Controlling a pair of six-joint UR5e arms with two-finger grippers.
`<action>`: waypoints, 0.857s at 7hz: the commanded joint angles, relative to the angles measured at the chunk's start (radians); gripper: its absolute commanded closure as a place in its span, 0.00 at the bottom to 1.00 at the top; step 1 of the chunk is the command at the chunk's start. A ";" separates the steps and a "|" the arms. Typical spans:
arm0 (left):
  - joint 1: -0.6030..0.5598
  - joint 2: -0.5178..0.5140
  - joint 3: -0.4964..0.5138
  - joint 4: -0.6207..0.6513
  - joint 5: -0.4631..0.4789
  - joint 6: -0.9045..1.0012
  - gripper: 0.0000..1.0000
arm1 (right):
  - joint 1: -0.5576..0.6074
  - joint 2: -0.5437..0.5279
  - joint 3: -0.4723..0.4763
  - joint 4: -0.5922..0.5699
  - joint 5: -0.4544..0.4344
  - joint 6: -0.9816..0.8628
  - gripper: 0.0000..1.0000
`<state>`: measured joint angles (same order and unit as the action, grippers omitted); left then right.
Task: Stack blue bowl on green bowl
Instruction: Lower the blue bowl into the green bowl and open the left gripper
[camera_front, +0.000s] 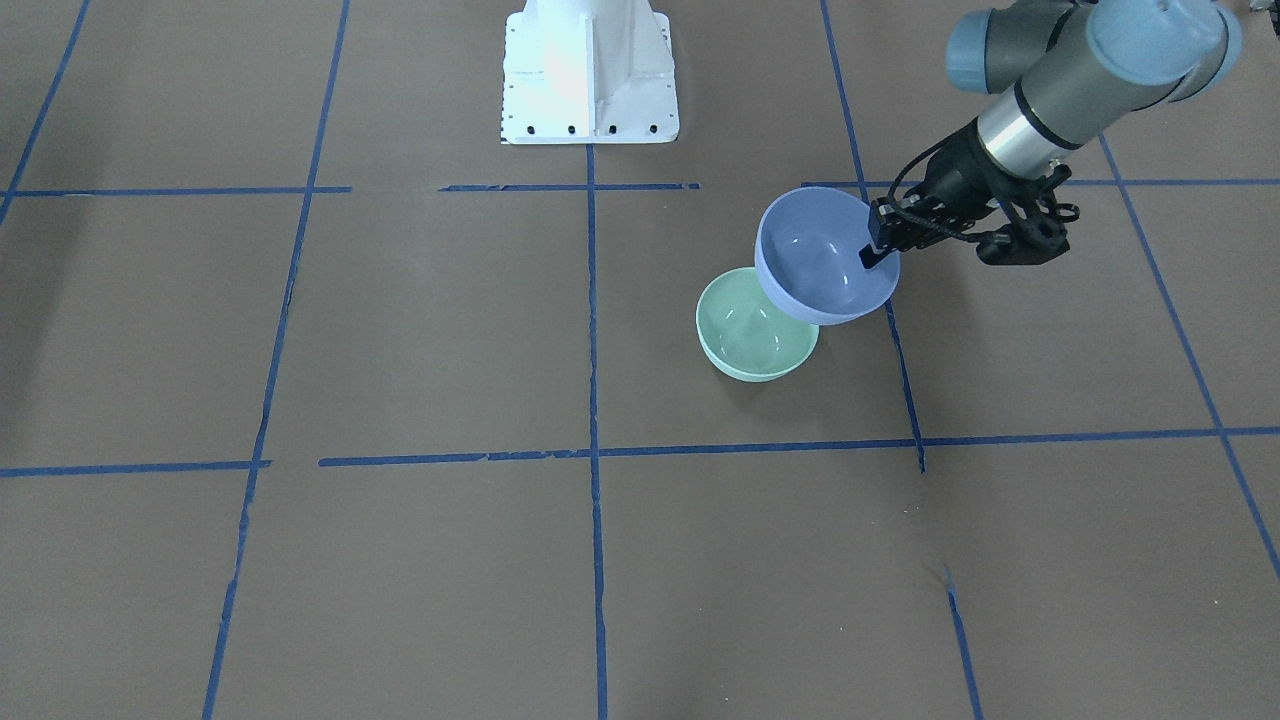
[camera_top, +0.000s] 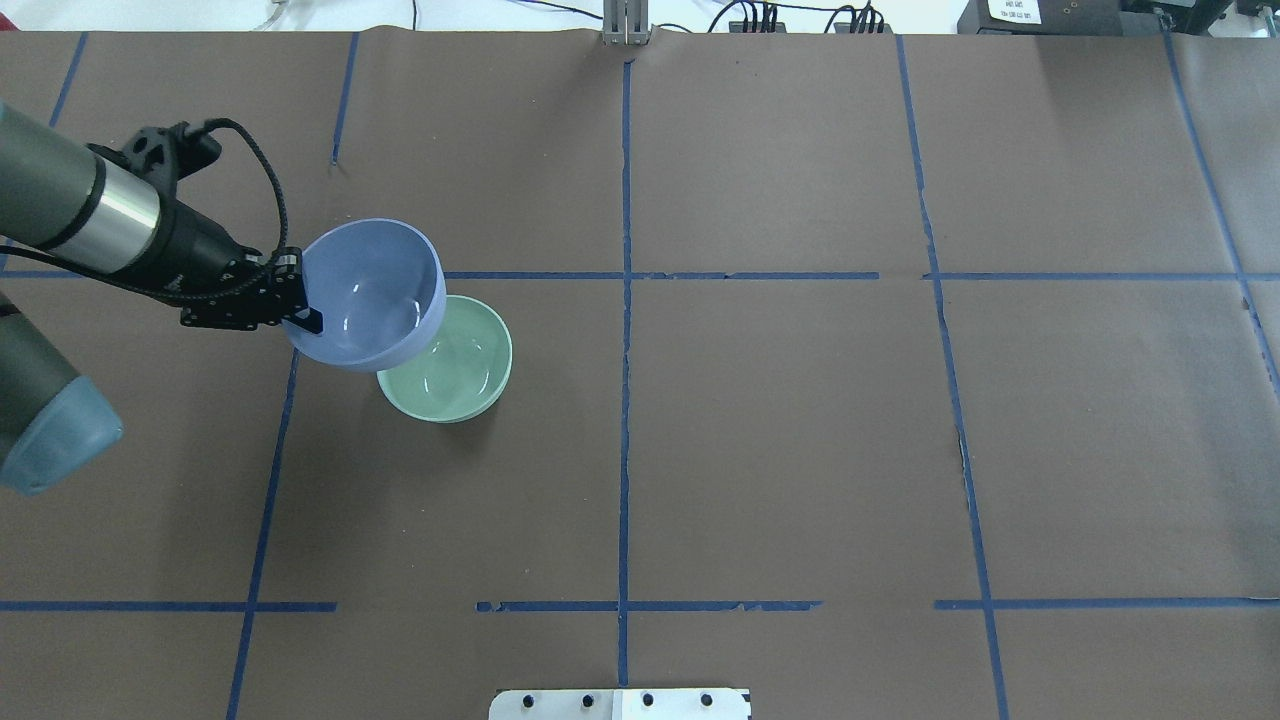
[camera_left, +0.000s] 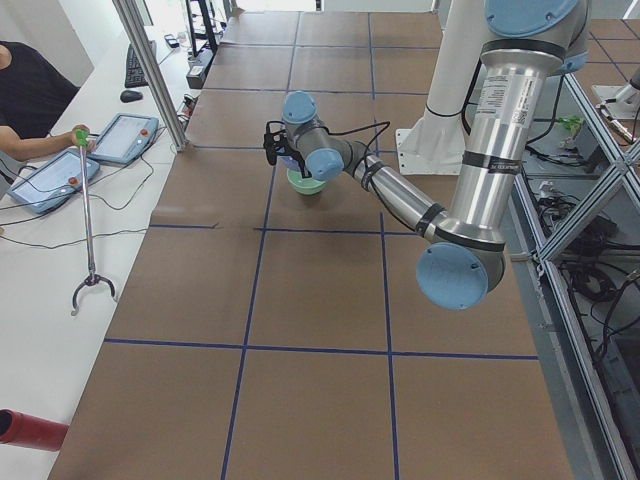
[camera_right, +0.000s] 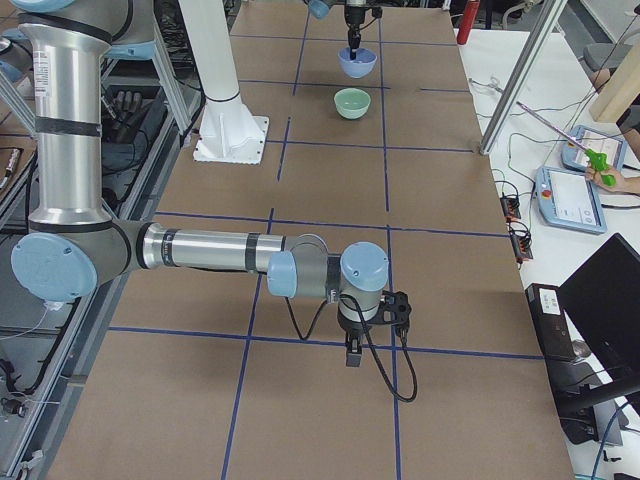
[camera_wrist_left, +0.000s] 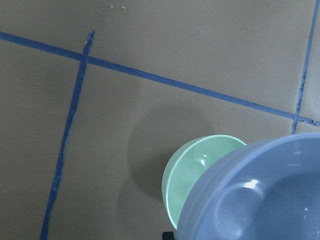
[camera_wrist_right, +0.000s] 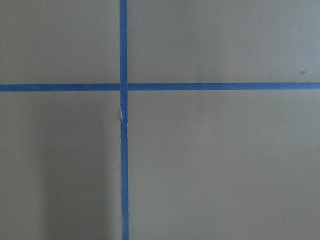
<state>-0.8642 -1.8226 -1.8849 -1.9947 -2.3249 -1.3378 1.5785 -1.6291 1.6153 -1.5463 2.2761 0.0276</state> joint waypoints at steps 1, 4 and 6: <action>0.060 -0.020 0.091 -0.159 0.031 -0.082 1.00 | 0.000 0.000 0.000 0.000 -0.001 0.000 0.00; 0.074 -0.020 0.130 -0.219 0.042 -0.104 1.00 | 0.000 0.000 0.000 0.000 0.000 0.000 0.00; 0.076 -0.018 0.139 -0.222 0.044 -0.087 0.01 | 0.000 0.000 0.000 -0.001 -0.001 0.000 0.00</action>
<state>-0.7894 -1.8420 -1.7493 -2.2134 -2.2823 -1.4355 1.5785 -1.6291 1.6153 -1.5467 2.2754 0.0276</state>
